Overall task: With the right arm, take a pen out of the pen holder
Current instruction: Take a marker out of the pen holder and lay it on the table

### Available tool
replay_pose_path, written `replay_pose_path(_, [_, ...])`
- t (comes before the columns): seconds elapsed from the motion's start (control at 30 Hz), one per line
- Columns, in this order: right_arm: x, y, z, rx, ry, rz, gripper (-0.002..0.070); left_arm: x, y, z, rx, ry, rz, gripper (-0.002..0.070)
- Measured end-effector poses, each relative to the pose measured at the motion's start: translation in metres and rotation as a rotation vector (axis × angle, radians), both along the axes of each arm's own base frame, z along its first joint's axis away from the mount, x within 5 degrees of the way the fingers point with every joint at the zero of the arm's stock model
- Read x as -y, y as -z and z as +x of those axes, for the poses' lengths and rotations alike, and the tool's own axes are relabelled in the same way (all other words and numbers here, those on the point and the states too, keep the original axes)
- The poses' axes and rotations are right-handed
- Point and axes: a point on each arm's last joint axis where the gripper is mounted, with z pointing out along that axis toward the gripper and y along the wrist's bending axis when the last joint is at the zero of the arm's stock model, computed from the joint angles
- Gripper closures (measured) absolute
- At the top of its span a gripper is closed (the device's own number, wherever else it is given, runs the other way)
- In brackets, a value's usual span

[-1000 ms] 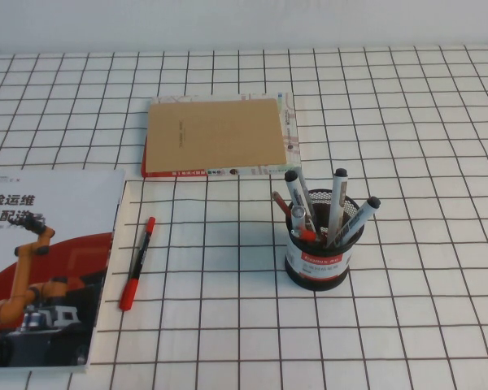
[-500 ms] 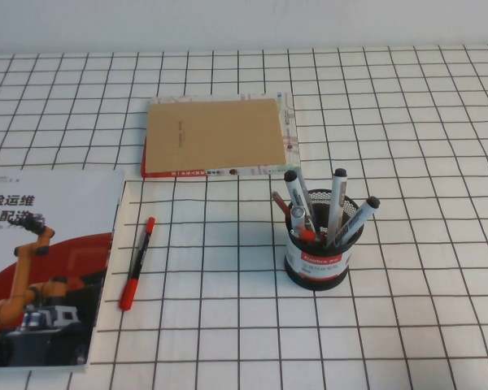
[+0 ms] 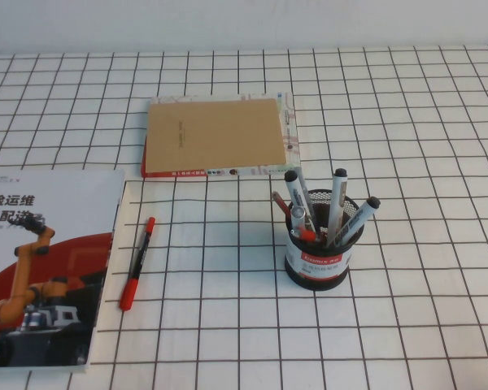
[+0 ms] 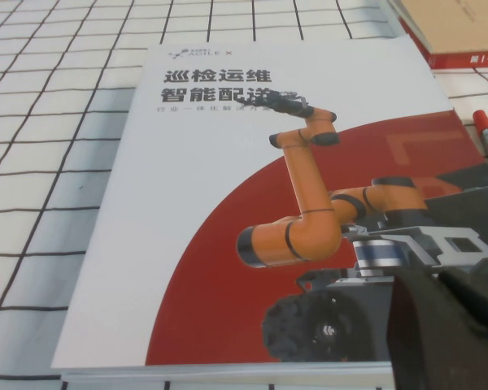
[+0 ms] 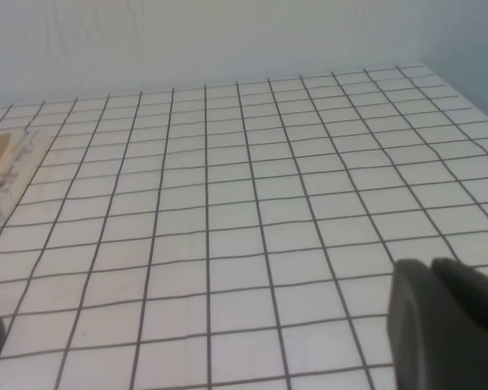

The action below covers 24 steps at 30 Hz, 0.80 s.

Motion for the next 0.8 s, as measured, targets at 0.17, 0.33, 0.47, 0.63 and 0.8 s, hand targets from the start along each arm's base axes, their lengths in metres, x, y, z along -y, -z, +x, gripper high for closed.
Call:
replay_pose_path(0.17, [0.002,0.002,-0.006,0.011,0.022,0.009,0.0692,0.000,0.000,0.000,0.000,0.000,0.000,0.0680])
replay_pose_path(0.33, [0.001,0.005,-0.007,-0.023,-0.008,0.010,0.0692,0.000,0.000,0.000,0.000,0.000,0.000,0.0680])
replay_pose_path(0.47, [0.001,0.005,-0.007,-0.026,-0.015,0.010,0.0692,0.000,0.000,0.000,0.000,0.000,0.000,0.0680])
replay_pose_path(0.63, [0.000,0.006,-0.007,-0.032,-0.024,0.034,0.0692,0.000,0.000,0.000,0.000,0.000,0.000,0.0680])
replay_pose_path(0.8, [-0.008,0.013,-0.008,-0.085,-0.118,-0.027,0.0692,0.000,0.000,0.000,0.000,0.000,0.000,0.0680])
